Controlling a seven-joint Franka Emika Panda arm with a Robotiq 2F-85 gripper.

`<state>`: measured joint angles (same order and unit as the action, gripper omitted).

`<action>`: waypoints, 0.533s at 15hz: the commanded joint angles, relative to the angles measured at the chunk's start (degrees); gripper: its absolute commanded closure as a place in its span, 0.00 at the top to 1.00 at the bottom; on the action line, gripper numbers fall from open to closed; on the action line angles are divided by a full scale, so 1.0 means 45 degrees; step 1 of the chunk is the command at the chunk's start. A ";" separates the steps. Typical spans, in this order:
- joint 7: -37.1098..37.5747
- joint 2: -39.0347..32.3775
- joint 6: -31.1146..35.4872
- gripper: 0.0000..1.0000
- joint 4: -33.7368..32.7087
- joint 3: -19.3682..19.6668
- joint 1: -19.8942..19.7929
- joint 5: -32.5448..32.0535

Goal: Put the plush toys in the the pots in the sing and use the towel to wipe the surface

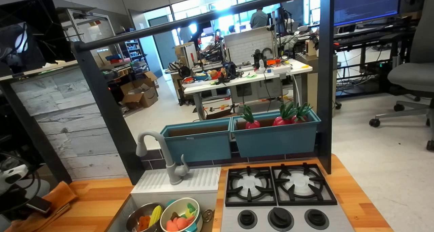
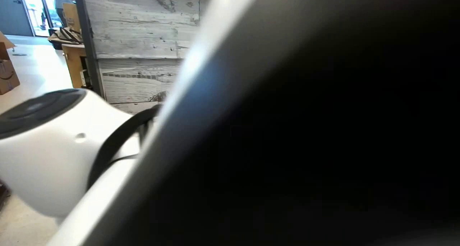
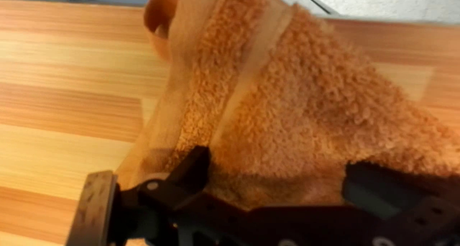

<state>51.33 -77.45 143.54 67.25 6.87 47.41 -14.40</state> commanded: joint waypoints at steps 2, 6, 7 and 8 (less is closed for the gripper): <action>-0.0399 -0.0360 -0.0007 1.00 -0.0815 0.0411 0.0768 -0.0562; -0.0210 0.1787 0.0900 1.00 0.1355 0.0929 0.1221 -0.1446; -0.0315 0.2398 0.1235 1.00 0.1964 0.0936 0.1277 -0.1657; -0.0279 0.2797 0.1646 1.00 0.2390 0.1050 0.1371 -0.1890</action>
<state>49.90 -74.78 147.65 67.11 10.19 50.80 -20.36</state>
